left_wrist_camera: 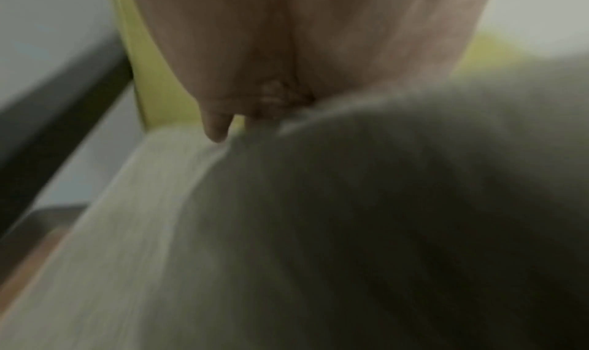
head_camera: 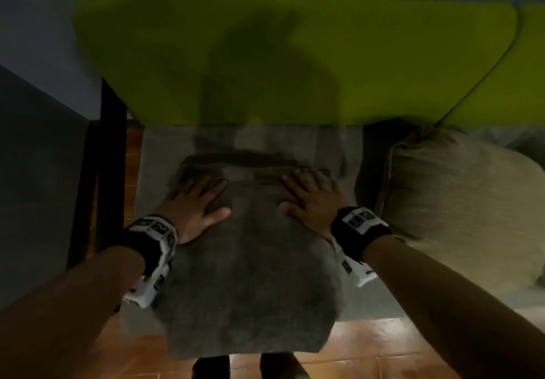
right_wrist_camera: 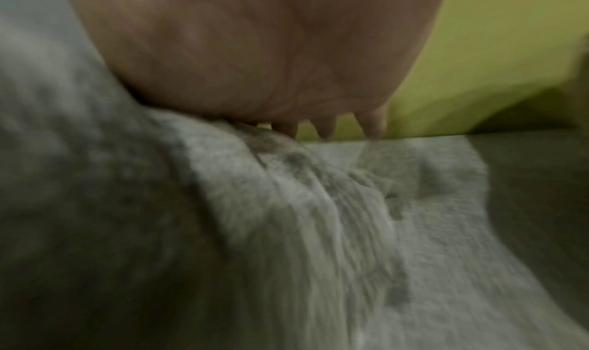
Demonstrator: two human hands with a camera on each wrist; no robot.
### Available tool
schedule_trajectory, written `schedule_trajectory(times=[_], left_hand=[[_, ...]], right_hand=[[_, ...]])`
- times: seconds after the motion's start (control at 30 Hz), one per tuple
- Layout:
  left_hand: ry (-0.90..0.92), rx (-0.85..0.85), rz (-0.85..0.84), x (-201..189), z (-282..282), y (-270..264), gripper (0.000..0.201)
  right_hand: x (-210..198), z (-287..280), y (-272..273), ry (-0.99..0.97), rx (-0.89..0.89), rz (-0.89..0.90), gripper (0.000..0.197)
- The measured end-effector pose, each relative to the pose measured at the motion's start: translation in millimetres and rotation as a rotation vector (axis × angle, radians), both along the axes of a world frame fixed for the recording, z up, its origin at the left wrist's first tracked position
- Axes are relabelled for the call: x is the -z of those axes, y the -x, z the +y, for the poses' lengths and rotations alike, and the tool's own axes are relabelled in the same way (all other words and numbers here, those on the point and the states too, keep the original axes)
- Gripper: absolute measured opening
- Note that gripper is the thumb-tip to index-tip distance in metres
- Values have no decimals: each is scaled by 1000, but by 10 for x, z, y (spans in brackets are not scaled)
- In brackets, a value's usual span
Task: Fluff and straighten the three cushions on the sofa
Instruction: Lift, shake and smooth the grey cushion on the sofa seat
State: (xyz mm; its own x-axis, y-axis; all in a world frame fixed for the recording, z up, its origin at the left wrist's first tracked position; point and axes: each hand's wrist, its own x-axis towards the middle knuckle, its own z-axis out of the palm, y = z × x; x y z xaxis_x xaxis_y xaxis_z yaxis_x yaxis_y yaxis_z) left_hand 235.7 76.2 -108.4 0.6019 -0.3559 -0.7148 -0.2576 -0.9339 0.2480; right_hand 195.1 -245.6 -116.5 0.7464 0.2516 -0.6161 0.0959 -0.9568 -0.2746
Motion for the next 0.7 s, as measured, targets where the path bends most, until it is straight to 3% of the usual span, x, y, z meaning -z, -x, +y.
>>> schedule_trajectory(times=[0.07, 0.13, 0.2, 0.27, 0.37, 0.47, 0.57, 0.67, 0.7], left_hand=[[95, 30, -139, -191, 52, -20, 96], [199, 101, -221, -333, 40, 52, 81], [208, 173, -160, -293, 65, 186, 76], [101, 133, -76, -98, 204, 319, 82], [-11, -150, 44, 120, 472, 414, 93], [-49, -262, 99, 75, 578, 423, 99], [143, -460, 121, -93, 517, 272, 104], [261, -761, -98, -173, 419, 4, 77], [261, -866, -134, -182, 393, -99, 70]], right_hand=[[-284, -89, 31, -98, 16, -144, 71], [-438, -81, 99, -198, -106, -226, 69], [-370, 23, 185, -274, -202, -145, 68], [-167, 112, 276, -244, -175, 14, 73], [73, 91, 322, -71, -15, 142, 80], [144, -116, 250, 53, 142, 233, 85], [-7, -330, 126, 20, 377, 162, 96], [-141, -413, 22, -145, 685, 41, 60], [-135, -419, 1, -223, 830, 36, 58]])
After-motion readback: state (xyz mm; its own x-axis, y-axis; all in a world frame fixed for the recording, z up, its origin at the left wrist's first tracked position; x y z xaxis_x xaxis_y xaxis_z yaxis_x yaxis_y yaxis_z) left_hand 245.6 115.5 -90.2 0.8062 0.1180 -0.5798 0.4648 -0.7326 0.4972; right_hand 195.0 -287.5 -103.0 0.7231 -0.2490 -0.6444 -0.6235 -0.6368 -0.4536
